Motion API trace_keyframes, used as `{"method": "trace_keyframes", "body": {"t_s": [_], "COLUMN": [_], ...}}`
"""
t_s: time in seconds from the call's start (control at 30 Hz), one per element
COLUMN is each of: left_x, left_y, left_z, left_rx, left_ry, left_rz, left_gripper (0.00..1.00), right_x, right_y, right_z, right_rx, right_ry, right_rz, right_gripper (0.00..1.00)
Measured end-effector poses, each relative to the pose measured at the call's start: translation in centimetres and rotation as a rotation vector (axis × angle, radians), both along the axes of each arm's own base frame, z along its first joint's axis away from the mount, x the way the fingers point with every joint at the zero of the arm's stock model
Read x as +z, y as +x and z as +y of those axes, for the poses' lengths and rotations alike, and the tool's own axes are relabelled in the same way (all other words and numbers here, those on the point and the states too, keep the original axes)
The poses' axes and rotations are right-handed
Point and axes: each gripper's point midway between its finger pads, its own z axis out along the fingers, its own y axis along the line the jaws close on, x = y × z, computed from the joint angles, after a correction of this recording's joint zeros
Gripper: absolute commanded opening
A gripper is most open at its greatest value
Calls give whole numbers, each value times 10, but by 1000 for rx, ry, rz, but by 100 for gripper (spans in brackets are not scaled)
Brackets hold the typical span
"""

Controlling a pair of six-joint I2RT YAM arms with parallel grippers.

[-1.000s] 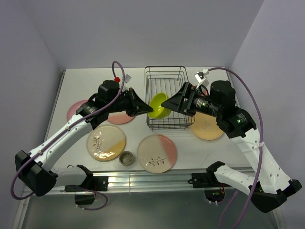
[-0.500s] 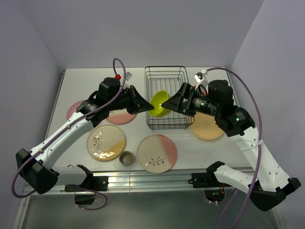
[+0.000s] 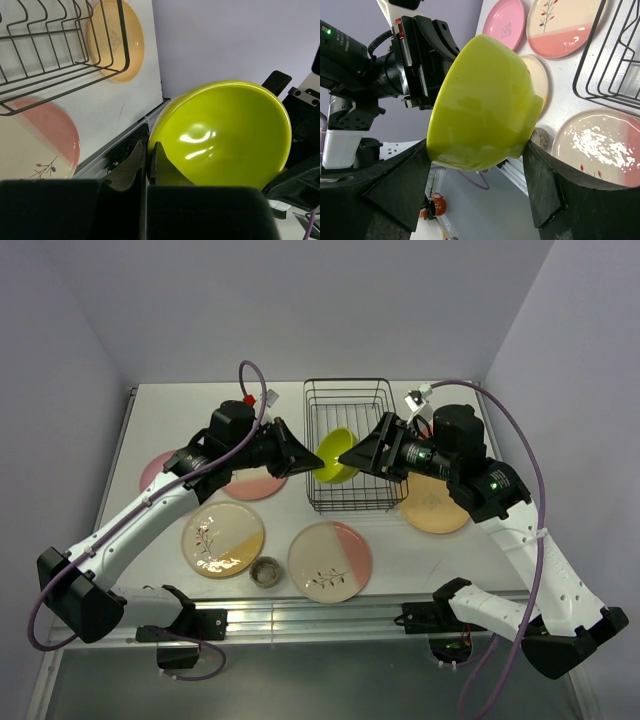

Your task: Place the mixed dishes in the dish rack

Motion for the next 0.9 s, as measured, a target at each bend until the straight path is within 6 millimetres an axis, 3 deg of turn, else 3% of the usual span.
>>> {"method": "trace_keyframes", "body": {"t_s": [0.1, 0.2, 0.33, 0.4, 0.5, 0.57, 0.6, 0.63, 0.67, 0.9], "left_x": [0, -2, -4, -2, 3, 5, 6, 6, 6, 29], "left_y": [1, 3, 7, 9, 13, 18, 22, 26, 30, 44], "left_z": [0, -1, -4, -8, -8, -4, 0, 7, 14, 90], "left_rx": [-1, -2, -9, -13, -9, 24, 55, 102, 137, 424], "left_ry": [1, 6, 14, 16, 22, 42, 61, 86, 106, 162], "left_rz": [-3, -3, -6, -8, -24, -27, -23, -27, -38, -96], "left_gripper": [0, 8, 56, 60, 80, 84, 86, 97, 99, 99], "right_x": [0, -2, -5, -8, -15, -19, -20, -20, -20, -31], "right_y": [0, 2, 6, 7, 13, 19, 23, 27, 32, 71], "right_z": [0, 0, 0, 1, 3, 4, 4, 5, 6, 12], "right_rx": [-1, -6, -13, -7, -8, -14, -20, -22, -26, -61], "right_ry": [1, -5, -18, -29, -50, -67, -80, -88, -99, -193], "right_rz": [1, 2, 0, 3, 11, 14, 8, 4, 1, -9], "right_gripper": [0, 0, 0, 0, 0, 0, 0, 0, 0, 0]}}
